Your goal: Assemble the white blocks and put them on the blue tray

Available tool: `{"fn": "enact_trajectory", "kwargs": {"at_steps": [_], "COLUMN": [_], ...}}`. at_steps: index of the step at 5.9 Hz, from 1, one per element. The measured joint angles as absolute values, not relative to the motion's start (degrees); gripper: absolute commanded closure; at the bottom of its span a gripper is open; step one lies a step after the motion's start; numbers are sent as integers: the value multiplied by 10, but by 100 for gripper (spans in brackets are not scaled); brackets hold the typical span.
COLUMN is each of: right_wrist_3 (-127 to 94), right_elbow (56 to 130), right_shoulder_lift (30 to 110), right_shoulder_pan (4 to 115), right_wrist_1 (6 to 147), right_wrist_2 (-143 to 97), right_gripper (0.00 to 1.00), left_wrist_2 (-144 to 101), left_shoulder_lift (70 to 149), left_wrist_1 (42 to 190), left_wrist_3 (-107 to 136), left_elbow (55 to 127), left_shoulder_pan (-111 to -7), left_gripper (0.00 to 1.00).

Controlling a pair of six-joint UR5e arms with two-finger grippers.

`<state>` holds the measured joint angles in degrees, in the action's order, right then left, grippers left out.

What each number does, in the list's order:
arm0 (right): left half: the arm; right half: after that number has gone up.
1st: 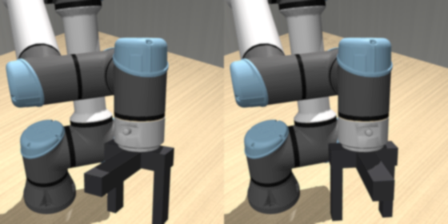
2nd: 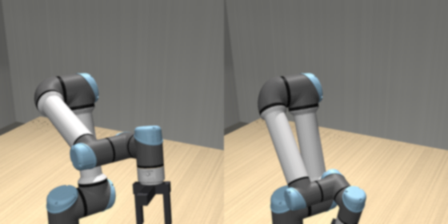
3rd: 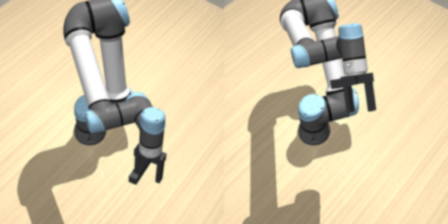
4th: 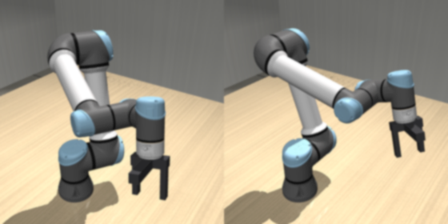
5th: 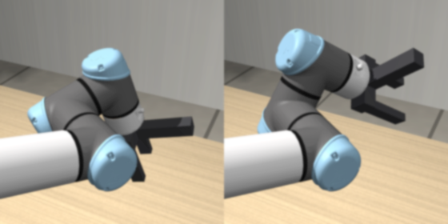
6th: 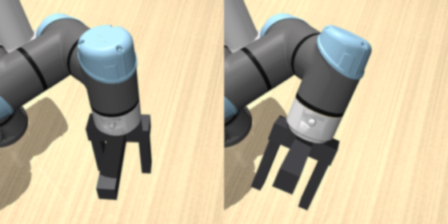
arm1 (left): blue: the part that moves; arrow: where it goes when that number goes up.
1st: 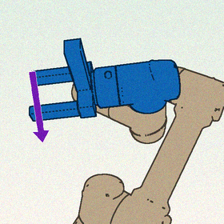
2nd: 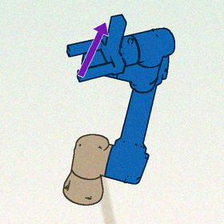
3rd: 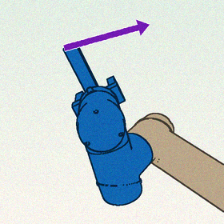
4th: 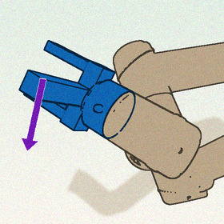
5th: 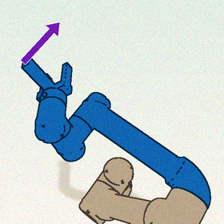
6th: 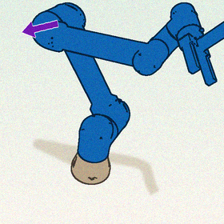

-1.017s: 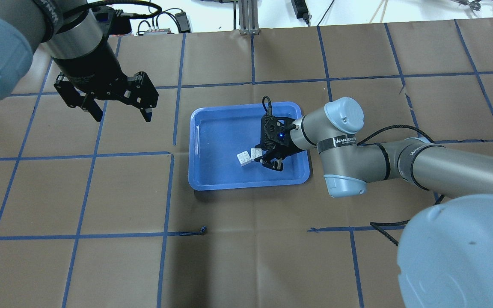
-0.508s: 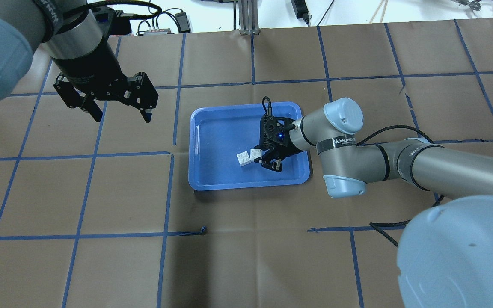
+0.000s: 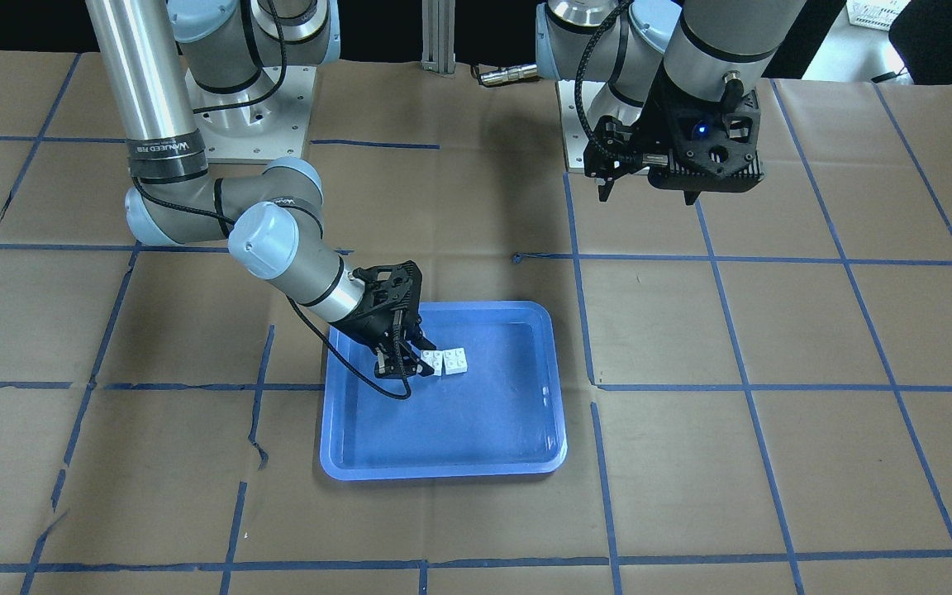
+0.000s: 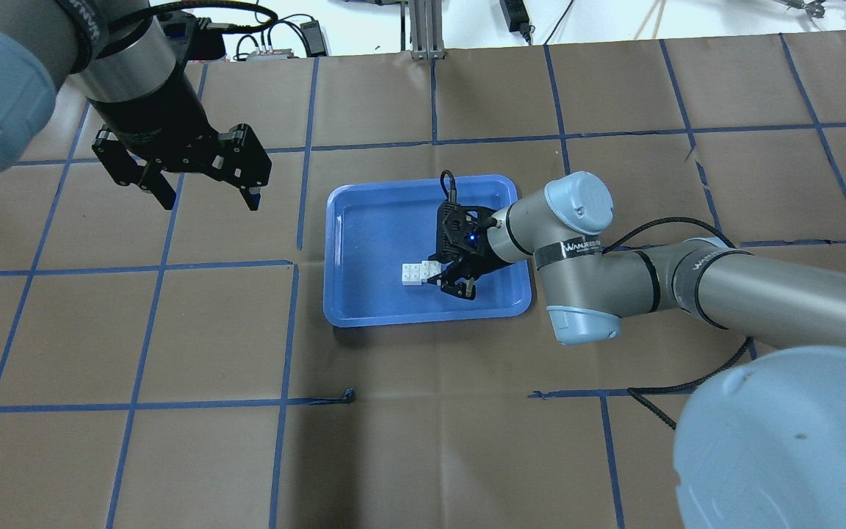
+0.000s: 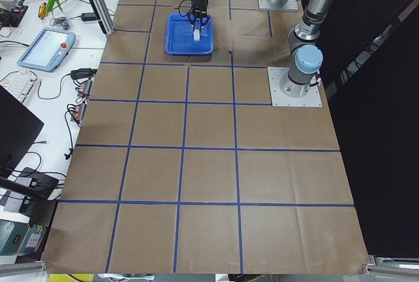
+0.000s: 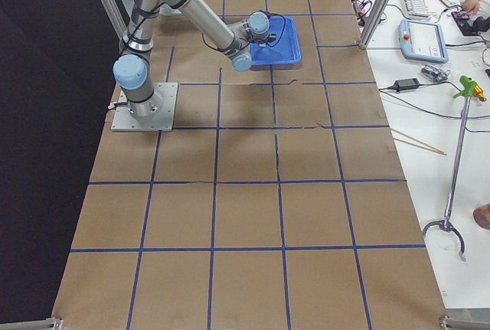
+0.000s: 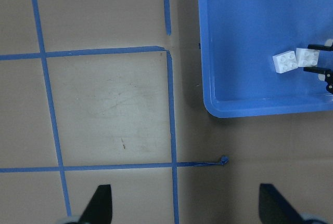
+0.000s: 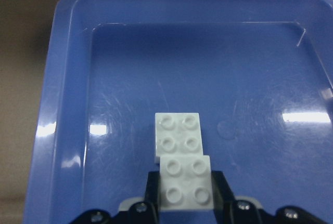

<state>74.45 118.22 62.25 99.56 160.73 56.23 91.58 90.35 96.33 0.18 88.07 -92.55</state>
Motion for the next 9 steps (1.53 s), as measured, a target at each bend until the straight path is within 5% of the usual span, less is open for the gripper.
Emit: {"fn": "enact_trajectory", "kwargs": {"at_steps": [9], "right_wrist_3": [742], "right_elbow": [1185], "right_shoulder_lift": [621], "right_shoulder_pan": [997], "right_wrist_1": [1607], "right_wrist_2": [562], "right_gripper": [83], "left_wrist_2": [915], "left_shoulder_lift": [905], "left_wrist_1": [964], "left_wrist_3": [-19], "left_elbow": [885], "left_shoulder_pan": [-926], "left_gripper": [1]}}
